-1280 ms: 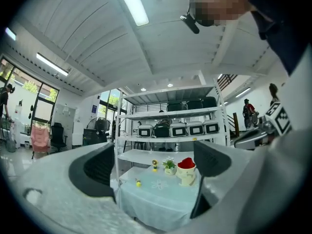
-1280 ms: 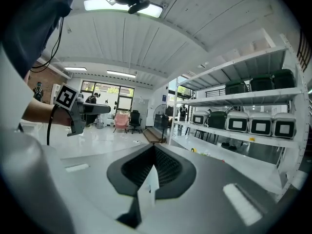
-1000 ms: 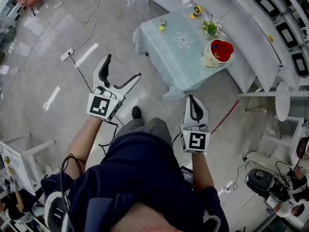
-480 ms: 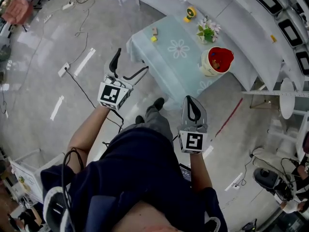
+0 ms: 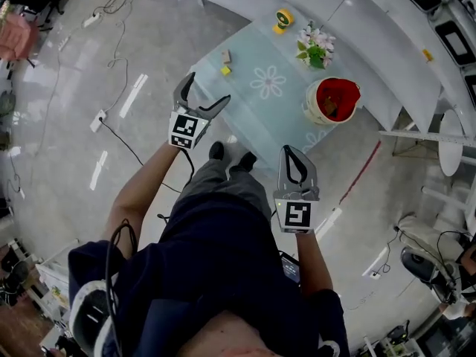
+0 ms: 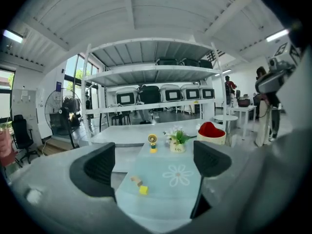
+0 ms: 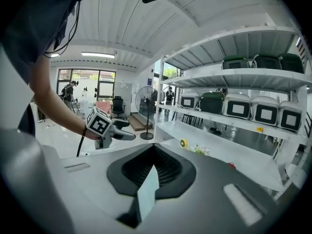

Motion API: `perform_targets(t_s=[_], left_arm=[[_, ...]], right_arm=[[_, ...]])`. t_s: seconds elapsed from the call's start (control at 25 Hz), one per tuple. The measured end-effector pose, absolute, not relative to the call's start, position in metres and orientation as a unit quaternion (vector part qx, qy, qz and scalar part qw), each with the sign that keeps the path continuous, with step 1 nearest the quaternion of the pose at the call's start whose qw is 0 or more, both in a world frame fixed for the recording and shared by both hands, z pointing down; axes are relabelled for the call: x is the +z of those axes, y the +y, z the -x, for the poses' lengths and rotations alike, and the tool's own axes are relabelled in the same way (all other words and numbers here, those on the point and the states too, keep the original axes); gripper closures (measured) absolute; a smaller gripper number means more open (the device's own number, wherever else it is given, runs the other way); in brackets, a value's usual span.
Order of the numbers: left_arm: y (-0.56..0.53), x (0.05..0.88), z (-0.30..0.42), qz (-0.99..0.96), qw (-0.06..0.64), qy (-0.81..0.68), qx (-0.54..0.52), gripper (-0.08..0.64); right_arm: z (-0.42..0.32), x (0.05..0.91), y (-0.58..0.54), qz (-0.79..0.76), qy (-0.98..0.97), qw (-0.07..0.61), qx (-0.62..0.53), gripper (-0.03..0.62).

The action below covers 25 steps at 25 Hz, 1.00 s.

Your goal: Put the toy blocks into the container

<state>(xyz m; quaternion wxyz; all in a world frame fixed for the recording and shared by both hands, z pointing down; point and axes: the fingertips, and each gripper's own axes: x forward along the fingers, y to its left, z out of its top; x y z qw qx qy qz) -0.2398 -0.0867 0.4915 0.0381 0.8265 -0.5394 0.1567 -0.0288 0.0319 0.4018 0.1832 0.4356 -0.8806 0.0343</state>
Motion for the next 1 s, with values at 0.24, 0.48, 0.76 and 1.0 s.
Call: perform_targets(t_s=[0.24,0.48,0.76,1.0], left_arm=[[-0.125,0.551,0.244,-0.841,0.064,-0.501,0.195,0.054],[-0.152,0.615,0.245,-0.849,0.093,-0.459,0.246,0.074],[-0.176,0.672,0.248,-0.842,0.131,-0.44,0.284,0.123],[-0.191,0.722,0.252,-0.829,0.158,-0.427,0.325,0.172]], right_arm=[[0.046,0.414,0.012,-0.462,-0.865,0.188,0.055,0.592],[0.058,0.424,-0.002,-0.483,-0.849,0.208,0.054,0.592],[0.06,0.435,-0.01,-0.494,-0.837,0.224,0.076,0.592],[0.061,0.452,-0.016,-0.494,-0.831,0.237,0.096,0.592]])
